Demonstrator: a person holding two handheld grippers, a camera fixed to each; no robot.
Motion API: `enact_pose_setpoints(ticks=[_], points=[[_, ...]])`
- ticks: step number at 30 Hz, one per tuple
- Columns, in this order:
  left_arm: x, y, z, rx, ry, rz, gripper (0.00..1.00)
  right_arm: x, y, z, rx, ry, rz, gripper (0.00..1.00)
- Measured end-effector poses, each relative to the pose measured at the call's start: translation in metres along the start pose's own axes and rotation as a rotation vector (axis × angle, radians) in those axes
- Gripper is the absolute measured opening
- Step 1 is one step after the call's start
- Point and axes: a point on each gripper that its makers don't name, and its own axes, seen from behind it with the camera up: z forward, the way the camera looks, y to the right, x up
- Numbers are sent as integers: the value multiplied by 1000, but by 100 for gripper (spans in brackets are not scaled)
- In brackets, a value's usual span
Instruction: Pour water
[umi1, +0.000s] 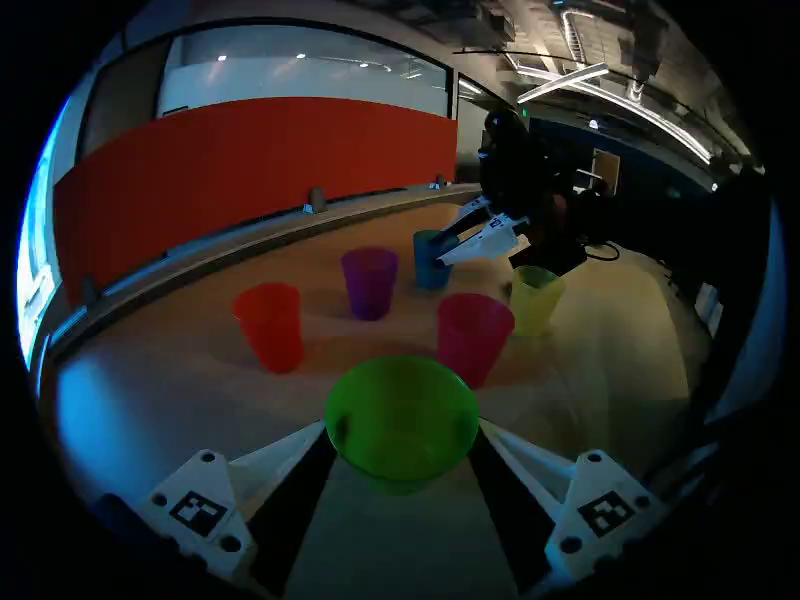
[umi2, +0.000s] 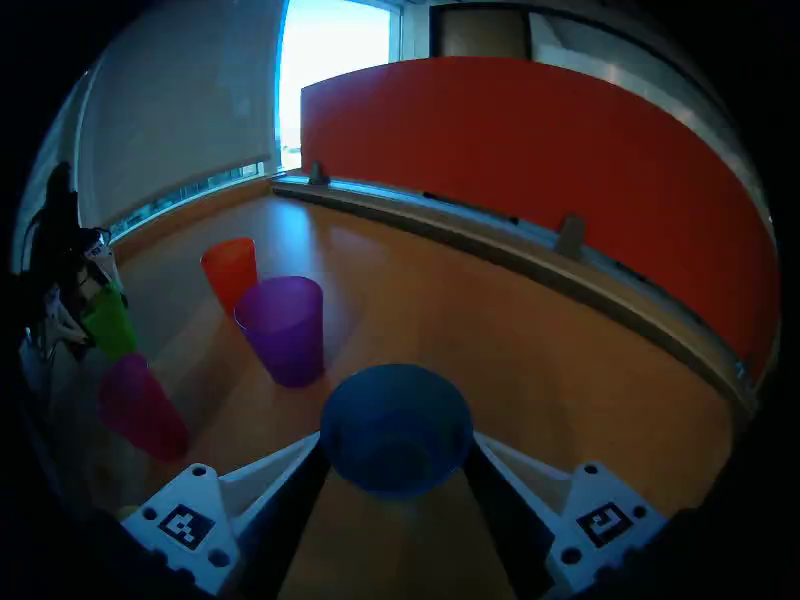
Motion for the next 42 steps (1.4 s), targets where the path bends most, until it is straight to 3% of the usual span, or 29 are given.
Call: enact_pose_setpoints(ticks=[12, 21, 26, 42], points=[[11, -2, -2, 9, 29, -11, 85, 19, -4, -18, -4, 46, -5, 89], [40, -1, -11, 23, 91, -24, 85, 64, -23, -57, 2, 137, 5, 89], [62, 0, -22, 48, 136, -6, 85, 84, -36, -80, 5, 173, 7, 89], [104, 19, -45, 70, 213, 25, 85, 117, -76, -139, 1, 281, -17, 89]])
